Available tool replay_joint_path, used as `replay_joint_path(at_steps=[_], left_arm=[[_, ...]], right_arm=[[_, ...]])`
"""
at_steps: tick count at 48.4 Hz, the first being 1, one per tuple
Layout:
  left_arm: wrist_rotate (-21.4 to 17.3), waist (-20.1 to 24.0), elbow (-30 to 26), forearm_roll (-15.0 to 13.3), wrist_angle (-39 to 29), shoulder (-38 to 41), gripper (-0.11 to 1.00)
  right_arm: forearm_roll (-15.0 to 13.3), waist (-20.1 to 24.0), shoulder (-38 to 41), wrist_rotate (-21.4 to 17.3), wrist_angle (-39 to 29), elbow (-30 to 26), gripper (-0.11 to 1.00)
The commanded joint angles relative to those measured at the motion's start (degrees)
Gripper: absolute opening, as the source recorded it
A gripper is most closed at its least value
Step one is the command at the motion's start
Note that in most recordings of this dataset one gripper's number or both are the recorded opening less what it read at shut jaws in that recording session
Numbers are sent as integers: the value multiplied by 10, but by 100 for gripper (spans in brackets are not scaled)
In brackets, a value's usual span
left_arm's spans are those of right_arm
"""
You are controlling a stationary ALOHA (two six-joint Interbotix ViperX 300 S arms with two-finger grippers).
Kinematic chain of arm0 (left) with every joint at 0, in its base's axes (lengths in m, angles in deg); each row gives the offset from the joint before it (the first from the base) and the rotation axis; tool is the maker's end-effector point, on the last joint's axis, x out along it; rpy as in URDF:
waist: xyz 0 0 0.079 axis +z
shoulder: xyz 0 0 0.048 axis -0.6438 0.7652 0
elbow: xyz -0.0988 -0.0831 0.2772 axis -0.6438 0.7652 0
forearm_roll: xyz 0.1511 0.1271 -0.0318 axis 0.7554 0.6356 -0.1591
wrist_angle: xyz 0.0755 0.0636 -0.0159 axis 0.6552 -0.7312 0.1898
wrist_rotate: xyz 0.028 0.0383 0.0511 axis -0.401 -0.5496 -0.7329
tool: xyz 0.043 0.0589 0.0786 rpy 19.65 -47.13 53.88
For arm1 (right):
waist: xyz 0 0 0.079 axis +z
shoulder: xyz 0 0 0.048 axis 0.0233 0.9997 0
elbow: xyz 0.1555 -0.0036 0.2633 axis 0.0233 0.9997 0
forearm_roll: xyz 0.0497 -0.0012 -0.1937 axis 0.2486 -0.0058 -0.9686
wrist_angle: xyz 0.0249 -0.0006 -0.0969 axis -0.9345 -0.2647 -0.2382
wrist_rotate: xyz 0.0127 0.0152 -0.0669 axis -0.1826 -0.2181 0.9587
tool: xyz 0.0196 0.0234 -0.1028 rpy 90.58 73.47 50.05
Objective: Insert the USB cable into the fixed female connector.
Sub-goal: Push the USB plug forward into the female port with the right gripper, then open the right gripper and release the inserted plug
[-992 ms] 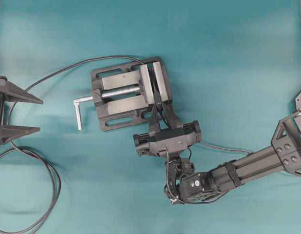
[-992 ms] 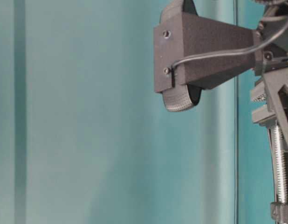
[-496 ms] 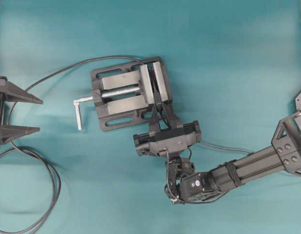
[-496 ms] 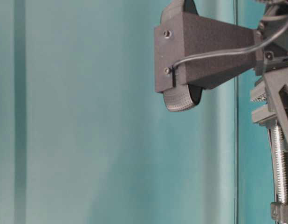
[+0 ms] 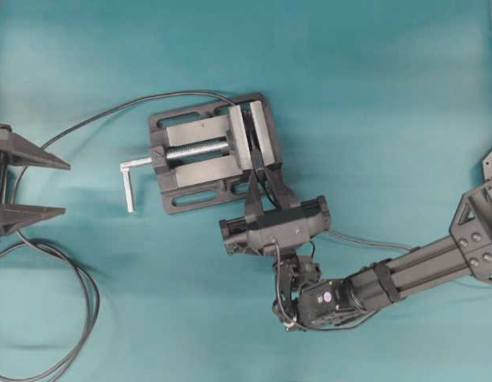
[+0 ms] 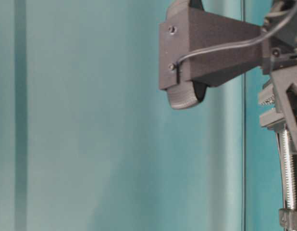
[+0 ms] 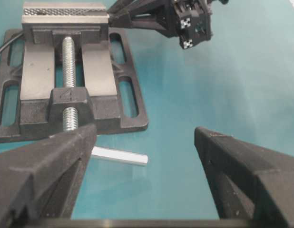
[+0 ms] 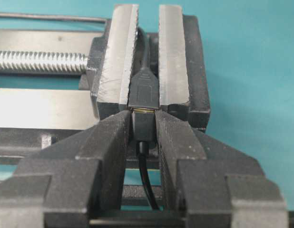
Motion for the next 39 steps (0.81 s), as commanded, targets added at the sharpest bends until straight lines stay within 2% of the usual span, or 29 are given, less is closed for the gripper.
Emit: replay_joint_path(at_steps=[1, 17, 26, 39], left_arm=[[-8, 4, -6, 1, 5, 8, 100], [-11, 11, -7, 2, 5, 8, 100], [-11, 11, -7, 2, 5, 8, 100], [-11, 11, -6, 2, 5, 9, 100]], right_arm=[[-4, -73, -27, -1, -3, 2, 22], [-4, -74, -27, -2, -15, 8, 22], [-4, -73, -27, -2, -16, 9, 43], [-4, -69, -27, -2, -16, 8, 44]])
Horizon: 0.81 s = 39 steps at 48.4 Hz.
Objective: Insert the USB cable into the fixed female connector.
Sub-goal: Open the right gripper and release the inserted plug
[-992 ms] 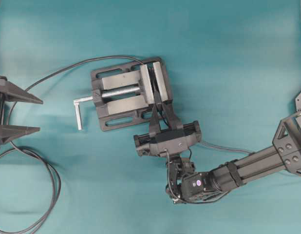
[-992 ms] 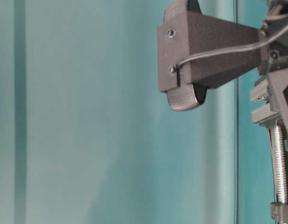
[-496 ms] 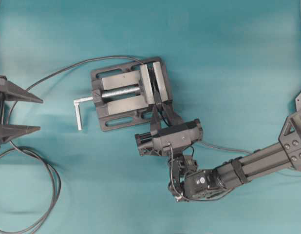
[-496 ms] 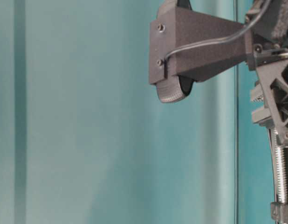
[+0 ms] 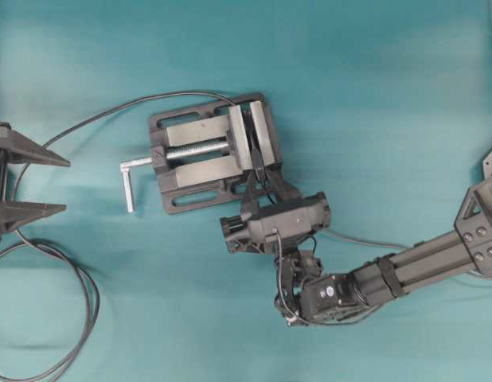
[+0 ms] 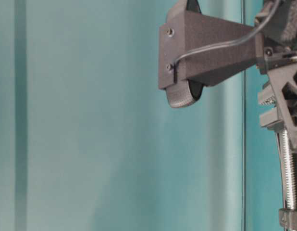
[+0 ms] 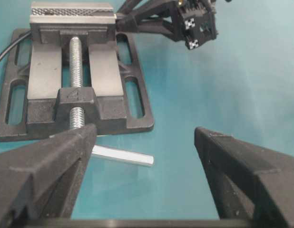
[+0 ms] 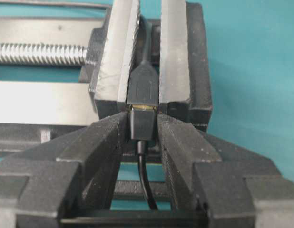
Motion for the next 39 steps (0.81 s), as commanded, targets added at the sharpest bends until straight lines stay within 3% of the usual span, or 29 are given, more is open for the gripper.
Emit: replay_joint_path(at_steps=[1, 39], left_arm=[[-11, 1, -7, 2, 4, 8, 100], [-12, 11, -5, 1, 5, 9, 100]], right_arm=[[-4, -62, -18, 0, 4, -4, 44], [8, 4, -43, 6, 18, -11, 45]])
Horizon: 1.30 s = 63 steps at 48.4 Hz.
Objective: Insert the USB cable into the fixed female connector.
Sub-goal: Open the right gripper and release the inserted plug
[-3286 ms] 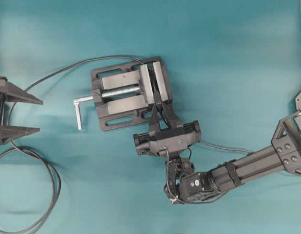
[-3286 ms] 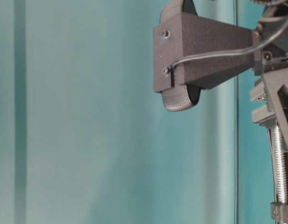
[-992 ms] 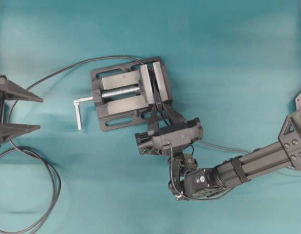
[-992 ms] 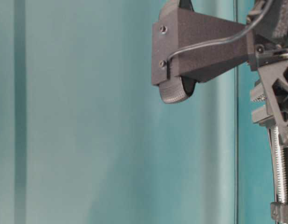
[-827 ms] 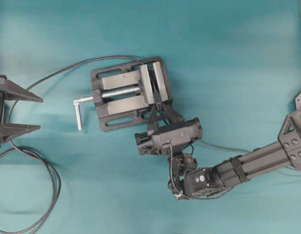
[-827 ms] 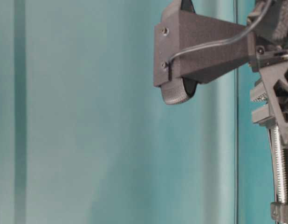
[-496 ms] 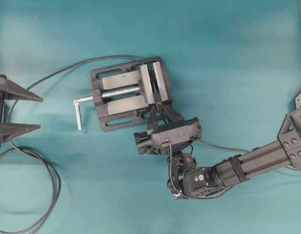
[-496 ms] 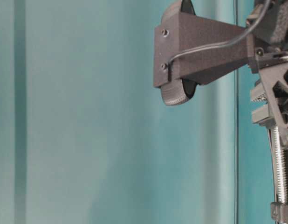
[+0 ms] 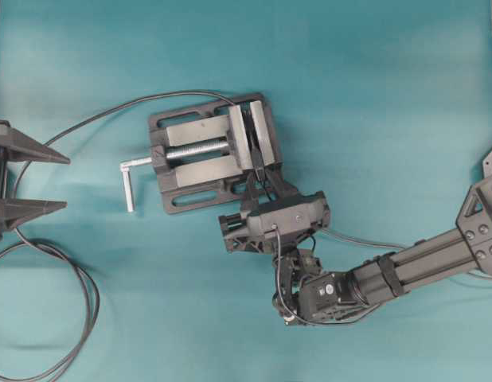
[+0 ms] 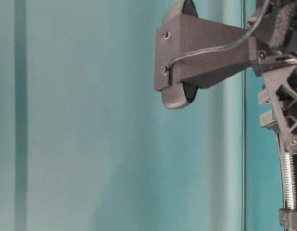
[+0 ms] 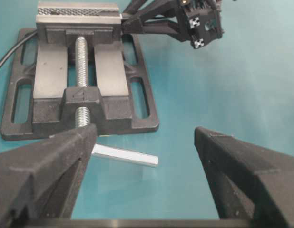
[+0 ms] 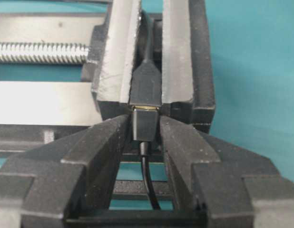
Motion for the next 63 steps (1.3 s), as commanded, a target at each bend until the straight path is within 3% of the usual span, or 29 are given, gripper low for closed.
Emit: replay_joint_path(at_steps=[1, 11, 22, 53, 63], left_arm=[[-11, 4, -6, 2, 5, 9, 100], [-11, 7, -6, 2, 5, 8, 100], [-11, 8, -5, 2, 5, 9, 100], [-9, 18, -5, 1, 5, 8, 100], [-7, 17, -5, 2, 4, 8, 100]], right_arm=[[-3, -2, -36, 2, 11, -5, 45], [0, 11, -36, 2, 11, -9, 45], [28, 27, -36, 4, 14, -11, 45], [29, 48, -49, 17, 13, 3, 45], [26, 50, -50, 25, 11, 11, 54]])
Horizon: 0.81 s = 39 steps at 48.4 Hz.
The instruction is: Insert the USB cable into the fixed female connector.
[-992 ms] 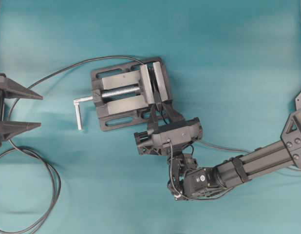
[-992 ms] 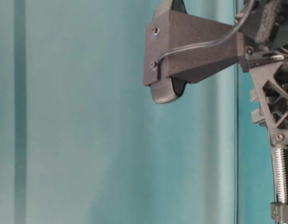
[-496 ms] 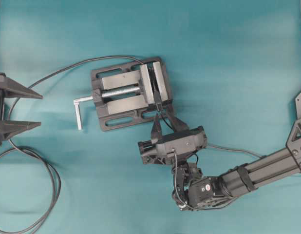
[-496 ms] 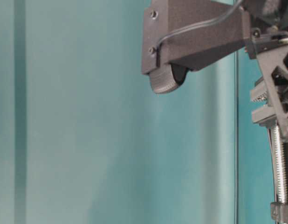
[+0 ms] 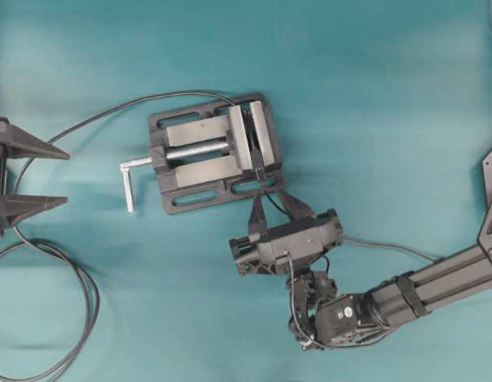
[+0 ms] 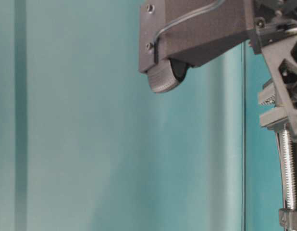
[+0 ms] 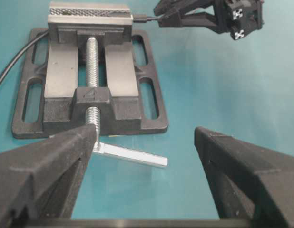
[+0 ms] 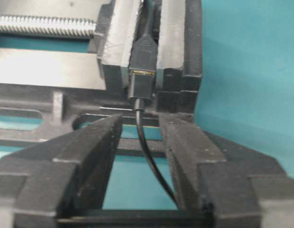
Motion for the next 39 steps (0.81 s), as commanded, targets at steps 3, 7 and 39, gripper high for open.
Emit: replay_joint_path(at_steps=[3, 7, 39], left_arm=[[-4, 1, -6, 2, 4, 8, 100], [-4, 2, -6, 2, 4, 8, 100], [-4, 1, -6, 2, 4, 8, 100]], right_arm=[[-2, 4, -32, 2, 1, 2, 63], [-2, 6, -40, 3, 1, 12, 75], [-127, 25, -162, 4, -218, 149, 80]])
